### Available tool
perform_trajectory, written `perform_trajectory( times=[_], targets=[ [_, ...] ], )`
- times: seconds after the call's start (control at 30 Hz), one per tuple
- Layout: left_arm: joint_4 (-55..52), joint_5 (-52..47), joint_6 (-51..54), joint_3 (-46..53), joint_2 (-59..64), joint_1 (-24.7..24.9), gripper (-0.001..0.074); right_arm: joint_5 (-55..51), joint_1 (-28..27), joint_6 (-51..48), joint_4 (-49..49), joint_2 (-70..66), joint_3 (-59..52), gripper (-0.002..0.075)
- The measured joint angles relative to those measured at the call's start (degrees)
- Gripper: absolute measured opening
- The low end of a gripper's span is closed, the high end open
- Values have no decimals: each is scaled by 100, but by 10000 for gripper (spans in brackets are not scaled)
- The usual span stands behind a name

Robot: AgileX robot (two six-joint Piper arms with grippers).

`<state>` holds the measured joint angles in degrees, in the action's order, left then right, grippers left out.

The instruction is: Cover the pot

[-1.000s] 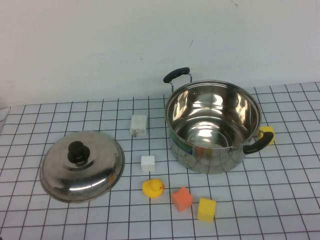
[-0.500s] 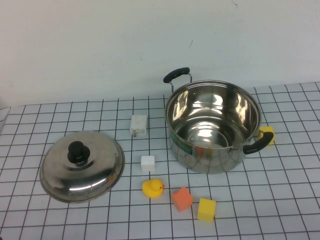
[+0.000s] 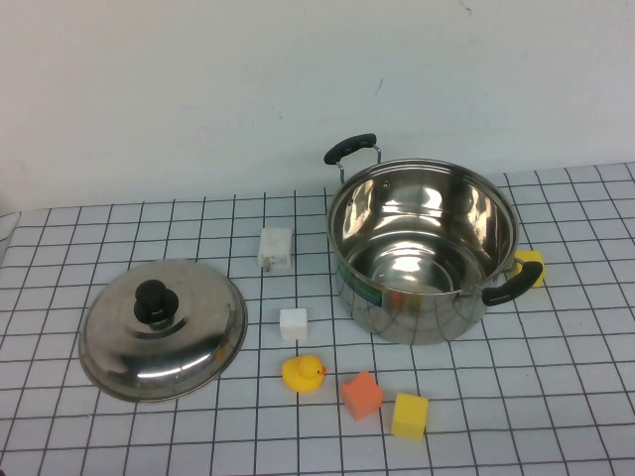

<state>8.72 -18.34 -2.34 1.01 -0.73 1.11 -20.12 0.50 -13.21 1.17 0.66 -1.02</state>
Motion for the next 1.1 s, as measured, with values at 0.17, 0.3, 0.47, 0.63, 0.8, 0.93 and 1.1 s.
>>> perform_trajectory(
  times=[0.17,0.3,0.47,0.63,0.8,0.93,1.1],
  targets=[
    [0,0,0,0,0,0,-1,0,0,0,0,0,0,9],
    [0,0,0,0,0,0,-1,0,0,0,0,0,0,9],
    [0,0,0,0,0,0,-1,0,0,0,0,0,0,9],
    [21,10,0,0,0,0,-1,0,0,0,0,0,0,9],
    [44,225,0,0,0,0,-1,0,0,0,0,0,0,9],
    [149,710,0,10,0,0,-1,0,0,0,0,0,0,9],
    [573,1902,-67,10,0,0,-1,0,0,0,0,0,0,9]
  ],
)
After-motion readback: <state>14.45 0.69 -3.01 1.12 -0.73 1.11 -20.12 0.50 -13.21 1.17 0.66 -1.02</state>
